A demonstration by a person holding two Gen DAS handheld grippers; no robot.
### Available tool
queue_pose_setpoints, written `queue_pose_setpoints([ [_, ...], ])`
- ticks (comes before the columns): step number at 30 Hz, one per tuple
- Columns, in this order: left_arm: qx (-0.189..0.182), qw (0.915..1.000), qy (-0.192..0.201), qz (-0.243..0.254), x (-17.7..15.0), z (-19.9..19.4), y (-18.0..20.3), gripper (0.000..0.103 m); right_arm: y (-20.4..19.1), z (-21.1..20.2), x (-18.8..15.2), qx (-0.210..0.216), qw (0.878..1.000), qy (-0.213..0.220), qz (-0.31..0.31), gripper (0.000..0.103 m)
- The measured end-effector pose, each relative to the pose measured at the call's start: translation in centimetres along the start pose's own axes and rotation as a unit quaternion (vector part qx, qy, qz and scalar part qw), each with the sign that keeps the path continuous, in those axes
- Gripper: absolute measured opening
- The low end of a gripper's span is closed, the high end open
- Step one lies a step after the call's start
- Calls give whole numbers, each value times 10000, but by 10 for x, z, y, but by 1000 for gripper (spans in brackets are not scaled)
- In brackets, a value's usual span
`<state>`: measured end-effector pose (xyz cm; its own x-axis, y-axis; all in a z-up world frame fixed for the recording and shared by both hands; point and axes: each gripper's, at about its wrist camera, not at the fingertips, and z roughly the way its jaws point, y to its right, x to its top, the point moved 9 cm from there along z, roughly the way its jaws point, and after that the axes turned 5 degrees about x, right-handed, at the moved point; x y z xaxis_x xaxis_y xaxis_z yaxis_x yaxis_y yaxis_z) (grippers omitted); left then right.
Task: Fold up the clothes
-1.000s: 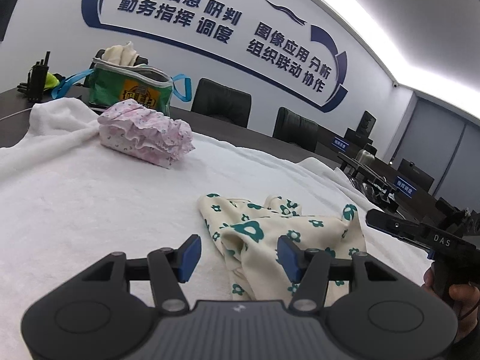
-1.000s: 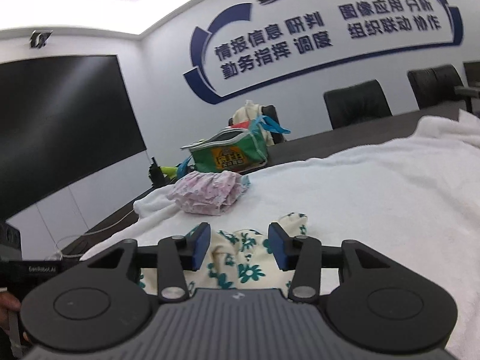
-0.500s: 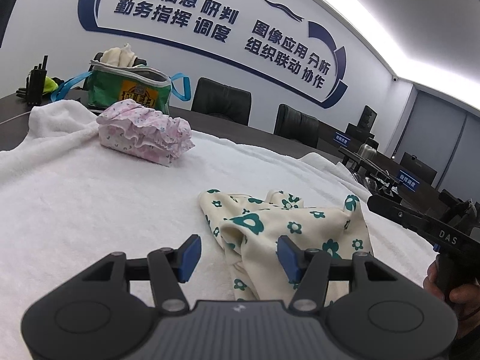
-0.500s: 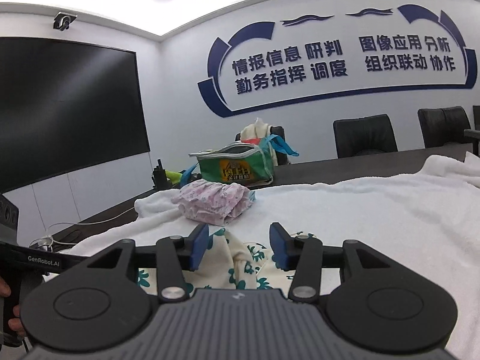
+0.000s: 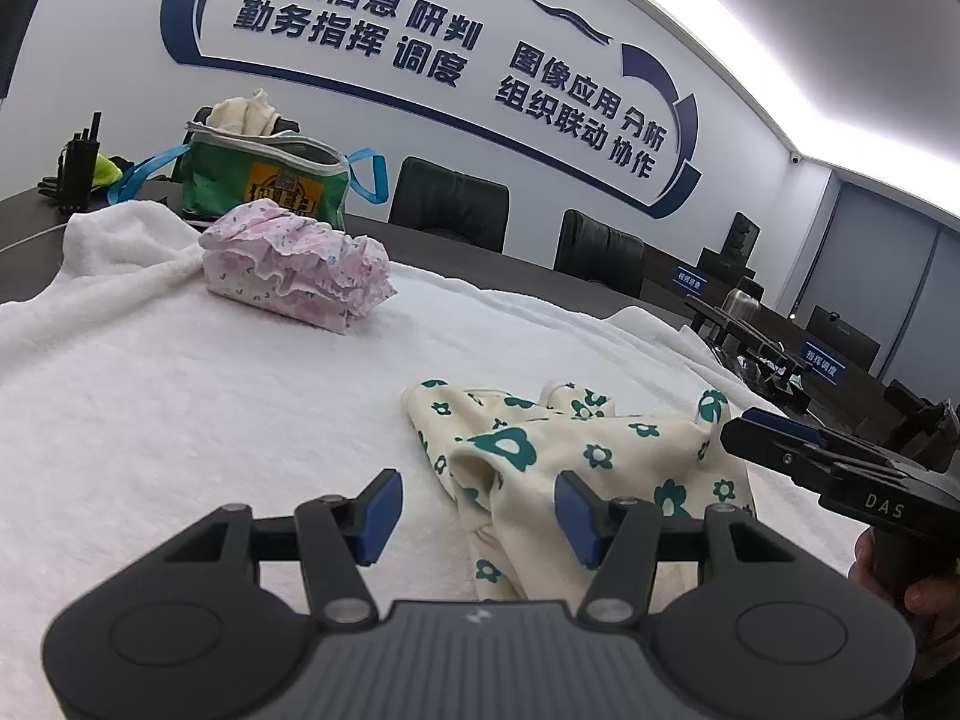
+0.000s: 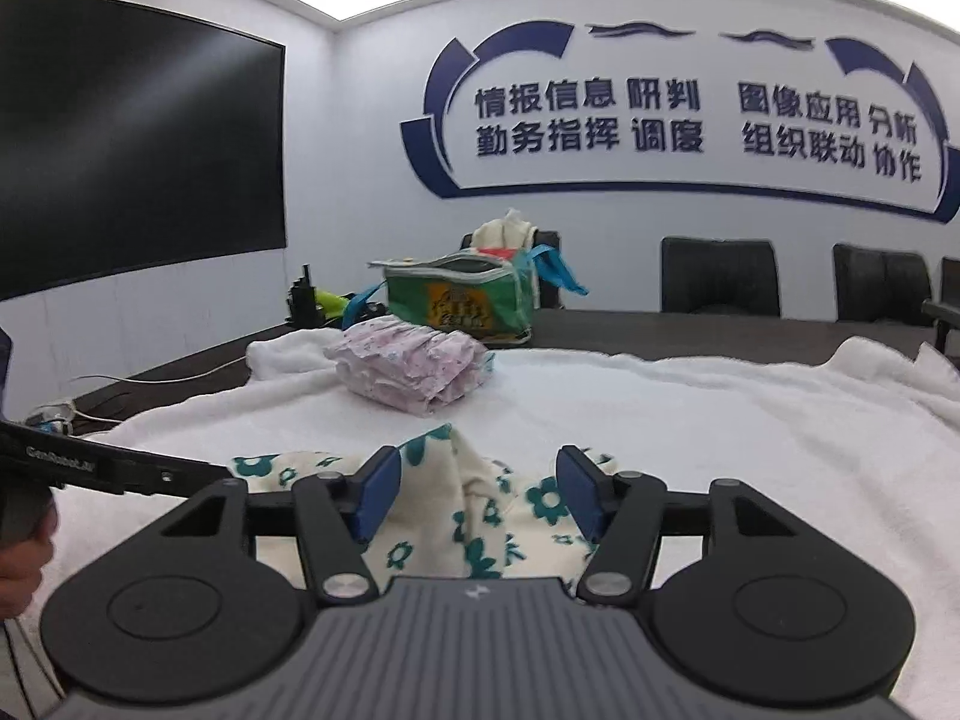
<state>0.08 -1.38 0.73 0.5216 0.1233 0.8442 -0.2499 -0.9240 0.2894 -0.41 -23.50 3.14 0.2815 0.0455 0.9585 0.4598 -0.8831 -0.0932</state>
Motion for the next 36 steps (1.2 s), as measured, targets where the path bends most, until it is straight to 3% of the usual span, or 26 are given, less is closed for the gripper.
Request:
queue_pose_setpoints([
  [9,52,9999,109,61,2,-9,-6,55,1,8,-8,-83,9996,-274,-7,60],
  [13,-347,9992,-28,-199,3,-5,-2,55,-7,6,-4,20,9996,-206,-195,59],
  [16,-364,9993,-49,64,3,10,17,54,-19,12,-3,205,9990,-227,-320,58],
  [19,-200,9995,-187,137,-2,34,24,42,-22,28,-7,92,9982,-371,-467,47],
  [21,-296,9990,-337,-54,-8,45,23,33,-8,48,-21,-17,9969,-785,-56,36],
  [23,-461,9976,-444,-254,-14,46,20,29,7,60,-40,201,9904,-1157,724,27],
  [25,-491,9973,-431,-343,-17,47,16,29,17,59,-51,419,9831,-1258,1266,25],
  [28,-479,9978,-299,-343,-16,44,16,31,22,52,-55,387,9807,-1111,1559,23],
  [31,-405,9991,-39,-67,-6,35,26,30,13,40,-47,99,9899,-845,1131,20],
  [34,-162,9996,-234,85,-6,47,30,34,12,37,-41,-170,9922,-862,888,20],
  [36,-218,9990,-340,-166,-11,53,24,36,18,44,-45,-251,9897,-1040,950,20],
])
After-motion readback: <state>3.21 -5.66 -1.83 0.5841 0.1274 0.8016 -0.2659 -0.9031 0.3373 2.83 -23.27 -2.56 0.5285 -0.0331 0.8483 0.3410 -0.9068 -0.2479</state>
